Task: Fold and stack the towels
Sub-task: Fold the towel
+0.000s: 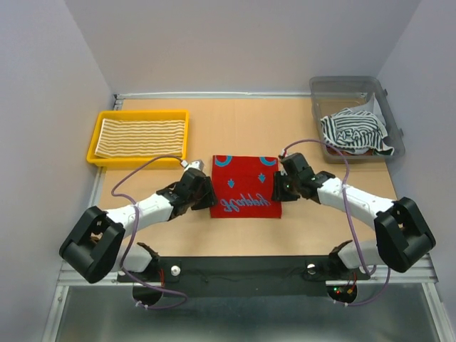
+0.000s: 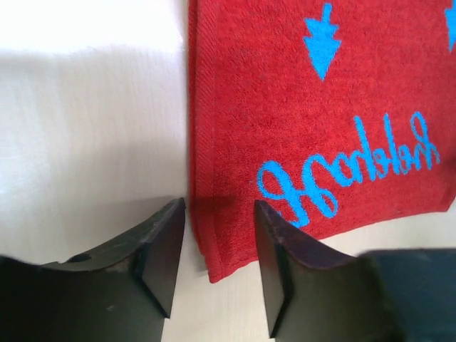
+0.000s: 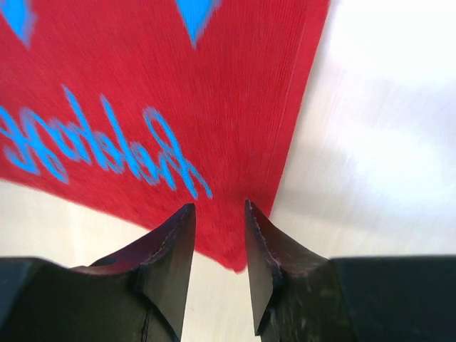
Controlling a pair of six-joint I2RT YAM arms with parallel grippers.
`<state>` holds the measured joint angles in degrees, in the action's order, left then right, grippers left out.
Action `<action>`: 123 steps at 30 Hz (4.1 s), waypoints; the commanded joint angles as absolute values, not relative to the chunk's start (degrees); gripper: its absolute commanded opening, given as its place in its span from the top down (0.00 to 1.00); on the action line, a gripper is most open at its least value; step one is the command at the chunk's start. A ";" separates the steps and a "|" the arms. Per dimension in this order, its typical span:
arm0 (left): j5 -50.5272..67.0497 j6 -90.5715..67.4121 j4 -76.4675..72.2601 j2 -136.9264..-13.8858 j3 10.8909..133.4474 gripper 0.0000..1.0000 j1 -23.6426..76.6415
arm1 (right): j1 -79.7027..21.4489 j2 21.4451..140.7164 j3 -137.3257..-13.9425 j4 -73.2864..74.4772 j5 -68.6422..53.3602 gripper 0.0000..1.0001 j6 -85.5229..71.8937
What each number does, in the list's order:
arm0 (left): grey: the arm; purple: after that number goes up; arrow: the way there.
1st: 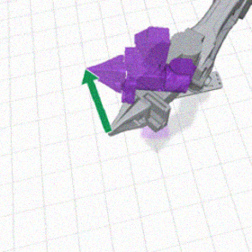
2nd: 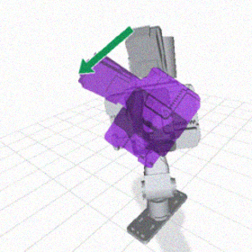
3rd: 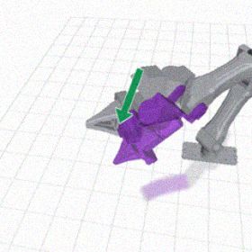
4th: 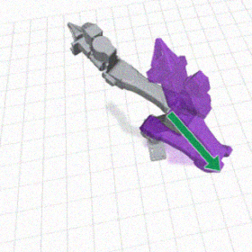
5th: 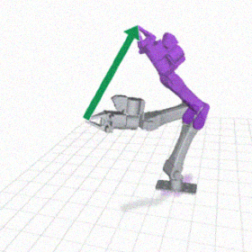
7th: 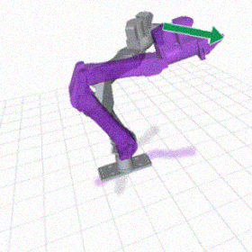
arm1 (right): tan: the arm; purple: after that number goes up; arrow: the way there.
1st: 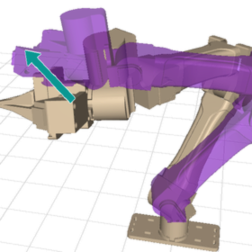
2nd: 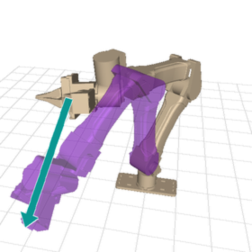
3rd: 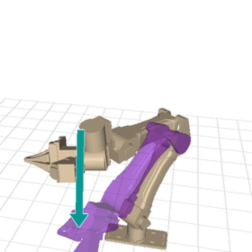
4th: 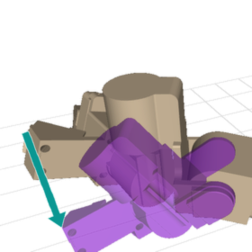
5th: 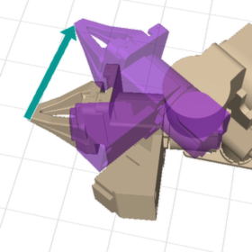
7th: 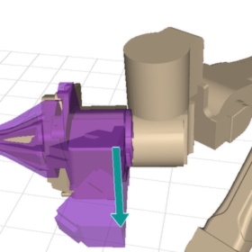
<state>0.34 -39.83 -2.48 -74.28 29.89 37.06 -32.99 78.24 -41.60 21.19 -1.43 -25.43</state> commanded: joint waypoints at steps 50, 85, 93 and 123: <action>3.87 -25.93 1.58 -107.58 71.10 0.79 24.26 | -14.06 104.33 -65.39 4.13 -17.67 0.78 -23.91; 2.46 -22.32 -1.23 -113.21 79.45 0.66 20.13 | -11.78 112.68 -76.81 3.17 -13.45 0.79 -25.22; 0.44 -24.43 -2.10 -103.20 76.91 0.31 21.26 | -11.86 106.88 -75.15 -1.04 -18.09 0.59 -25.66; 7.82 -32.87 -27.42 -114.18 65.30 0.53 20.04 | -8.79 119.71 -65.91 -29.03 -26.10 0.61 -31.74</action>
<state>9.47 -34.37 -26.96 -117.21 66.06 20.60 -9.91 122.41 -64.71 -32.32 -29.65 -36.25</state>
